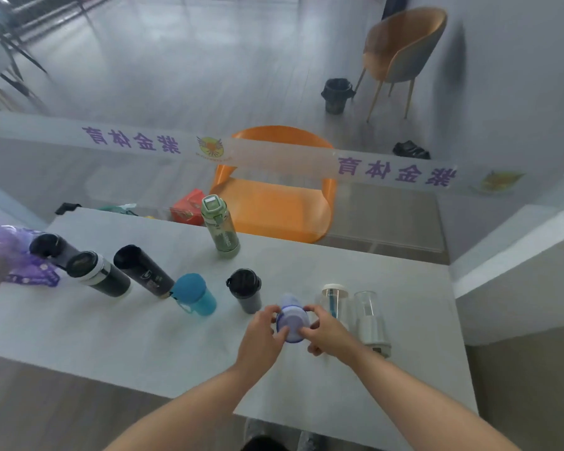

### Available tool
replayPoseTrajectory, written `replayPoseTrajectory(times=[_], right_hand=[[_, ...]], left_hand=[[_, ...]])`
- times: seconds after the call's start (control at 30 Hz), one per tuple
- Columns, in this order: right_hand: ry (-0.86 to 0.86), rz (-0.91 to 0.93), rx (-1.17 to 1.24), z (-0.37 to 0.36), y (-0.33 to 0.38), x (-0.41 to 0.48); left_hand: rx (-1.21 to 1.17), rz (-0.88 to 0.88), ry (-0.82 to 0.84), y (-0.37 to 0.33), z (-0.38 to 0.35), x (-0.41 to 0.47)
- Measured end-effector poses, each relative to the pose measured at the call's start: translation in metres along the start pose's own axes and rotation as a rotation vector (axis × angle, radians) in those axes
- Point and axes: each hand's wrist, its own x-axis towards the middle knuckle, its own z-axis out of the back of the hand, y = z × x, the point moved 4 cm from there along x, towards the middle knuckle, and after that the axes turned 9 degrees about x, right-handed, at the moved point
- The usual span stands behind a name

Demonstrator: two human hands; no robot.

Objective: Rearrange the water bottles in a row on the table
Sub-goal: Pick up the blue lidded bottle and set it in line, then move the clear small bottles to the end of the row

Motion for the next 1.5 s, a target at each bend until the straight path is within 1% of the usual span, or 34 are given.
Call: replayPoseTrajectory(times=[0.1, 0.17, 0.23, 0.27, 0.37, 0.43, 0.5, 0.53, 0.57, 0.63, 0.7, 0.73, 0.77, 0.83, 0.93, 1.0, 1.13, 1.2, 1.23, 1.37, 1.47, 1.5], right_hand=[[-0.029, 0.021, 0.021, 0.005, 0.020, -0.001], [-0.063, 0.033, 0.036, 0.006, 0.030, -0.001], [-0.077, 0.054, 0.035, 0.007, 0.038, -0.001], [-0.079, 0.058, 0.039, 0.008, 0.040, 0.000], [-0.093, 0.036, 0.039, 0.015, 0.036, 0.002], [-0.127, 0.028, 0.046, 0.025, 0.029, 0.000], [-0.190, 0.024, 0.066, 0.040, 0.021, -0.005], [-0.230, 0.025, 0.056, 0.049, 0.015, -0.007], [-0.273, 0.018, 0.022, 0.058, 0.008, -0.011], [-0.349, -0.024, -0.012, 0.072, -0.008, -0.019], [-0.392, -0.070, -0.011, 0.081, -0.023, -0.029], [-0.411, -0.069, 0.000, 0.083, -0.030, -0.033], [-0.428, -0.066, 0.002, 0.083, -0.036, -0.037], [-0.446, -0.055, -0.015, 0.082, -0.048, -0.040], [-0.387, -0.022, -0.107, 0.076, -0.062, -0.036], [-0.333, -0.020, -0.176, 0.071, -0.067, -0.027], [-0.256, 0.003, -0.298, 0.068, -0.070, -0.002], [-0.222, -0.011, -0.315, 0.066, -0.074, 0.010], [-0.213, -0.027, -0.314, 0.064, -0.077, 0.015], [-0.244, -0.038, -0.277, 0.065, -0.084, 0.028], [-0.237, -0.035, -0.183, 0.065, -0.090, 0.024], [-0.232, -0.041, -0.162, 0.066, -0.092, 0.021]], left_hand=[[0.069, -0.045, -0.074, -0.018, 0.015, 0.010], [0.262, -0.110, -0.108, -0.026, 0.019, 0.018], [0.526, -0.223, -0.135, -0.034, 0.021, 0.027], [0.610, -0.277, -0.140, -0.038, 0.021, 0.030], [0.739, -0.375, -0.095, -0.046, 0.020, 0.034], [0.772, -0.393, -0.080, -0.048, 0.019, 0.031], [0.741, -0.377, -0.106, -0.050, 0.021, 0.030], [0.718, -0.399, -0.115, -0.052, 0.021, 0.029], [0.705, -0.457, -0.130, -0.054, 0.017, 0.029], [0.661, -0.638, -0.144, -0.063, 0.008, 0.024], [0.577, -0.781, -0.101, -0.073, -0.008, 0.014], [0.529, -0.802, -0.062, -0.074, -0.019, 0.009], [0.481, -0.791, -0.029, -0.074, -0.029, 0.003], [0.441, -0.686, 0.067, -0.071, -0.050, -0.006], [0.418, -0.391, 0.230, -0.061, -0.078, -0.011], [0.367, -0.249, 0.273, -0.059, -0.093, -0.007], [0.212, -0.039, 0.260, -0.062, -0.117, 0.005], [0.115, 0.083, 0.267, -0.059, -0.126, 0.010], [0.090, 0.116, 0.261, -0.057, -0.129, 0.012], [0.077, 0.187, 0.210, -0.057, -0.136, 0.015], [0.061, 0.224, 0.161, -0.058, -0.132, 0.006], [0.074, 0.211, 0.142, -0.060, -0.130, 0.002]])
